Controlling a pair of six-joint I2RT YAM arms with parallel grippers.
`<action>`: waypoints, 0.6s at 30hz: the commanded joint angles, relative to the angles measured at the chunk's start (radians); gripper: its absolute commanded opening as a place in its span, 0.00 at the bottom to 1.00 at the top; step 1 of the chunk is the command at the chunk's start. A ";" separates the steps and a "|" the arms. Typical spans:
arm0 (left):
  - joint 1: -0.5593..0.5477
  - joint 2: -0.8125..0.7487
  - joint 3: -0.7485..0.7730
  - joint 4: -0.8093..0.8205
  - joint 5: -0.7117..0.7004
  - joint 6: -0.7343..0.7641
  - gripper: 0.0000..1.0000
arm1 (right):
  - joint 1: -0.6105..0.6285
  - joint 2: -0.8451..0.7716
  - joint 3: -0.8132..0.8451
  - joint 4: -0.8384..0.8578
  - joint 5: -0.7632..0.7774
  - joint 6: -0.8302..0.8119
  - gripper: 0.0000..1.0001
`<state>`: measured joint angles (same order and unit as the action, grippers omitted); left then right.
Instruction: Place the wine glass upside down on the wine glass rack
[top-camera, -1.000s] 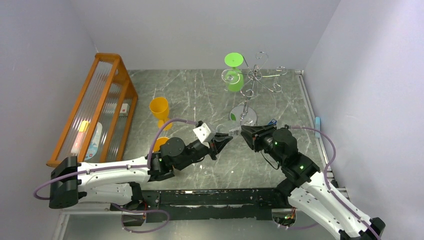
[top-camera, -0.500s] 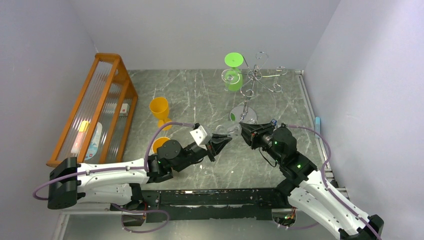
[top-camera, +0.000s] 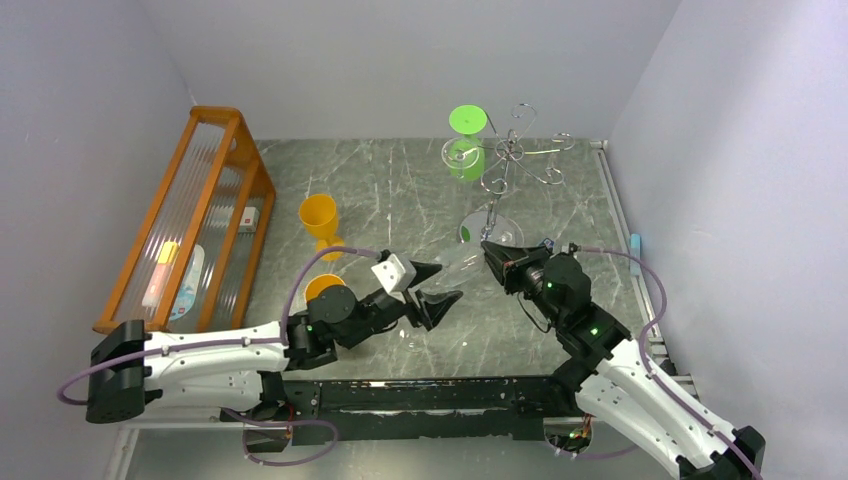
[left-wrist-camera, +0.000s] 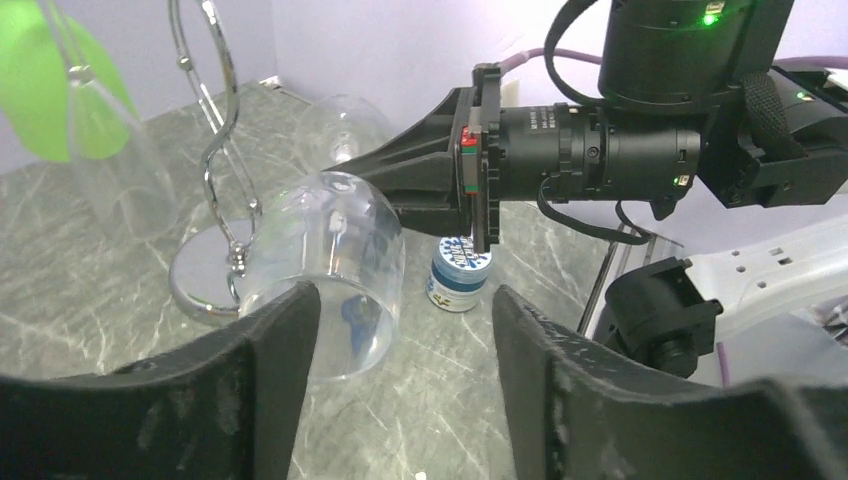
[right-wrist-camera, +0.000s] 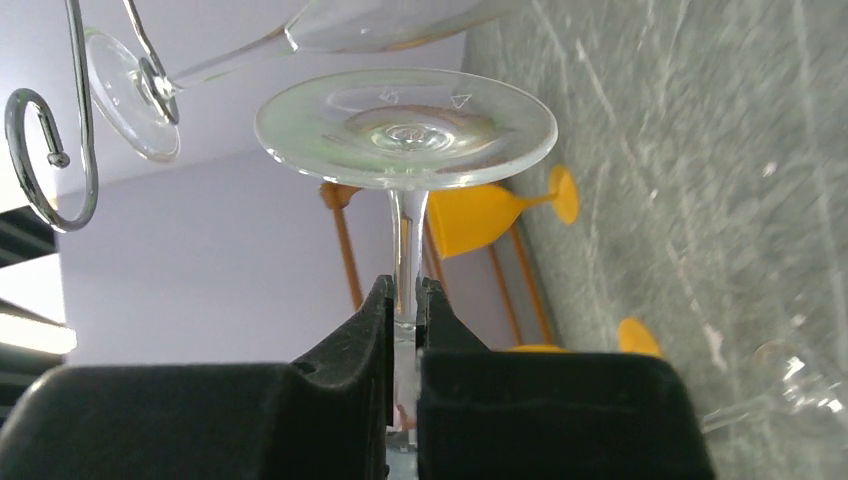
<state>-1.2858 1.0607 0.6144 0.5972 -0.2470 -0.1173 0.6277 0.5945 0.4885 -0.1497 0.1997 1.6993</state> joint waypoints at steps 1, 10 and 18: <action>-0.004 -0.078 -0.032 -0.023 -0.072 -0.036 0.72 | 0.001 -0.008 0.044 -0.003 0.164 -0.197 0.00; -0.004 -0.121 0.065 -0.283 -0.196 -0.059 0.83 | 0.001 -0.118 -0.024 0.222 0.267 -0.710 0.00; -0.004 -0.106 0.102 -0.325 -0.213 -0.049 0.90 | 0.002 -0.238 -0.059 0.287 0.264 -0.969 0.00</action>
<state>-1.2858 0.9512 0.6811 0.3176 -0.4202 -0.1646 0.6277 0.4129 0.4416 0.0479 0.4198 0.8997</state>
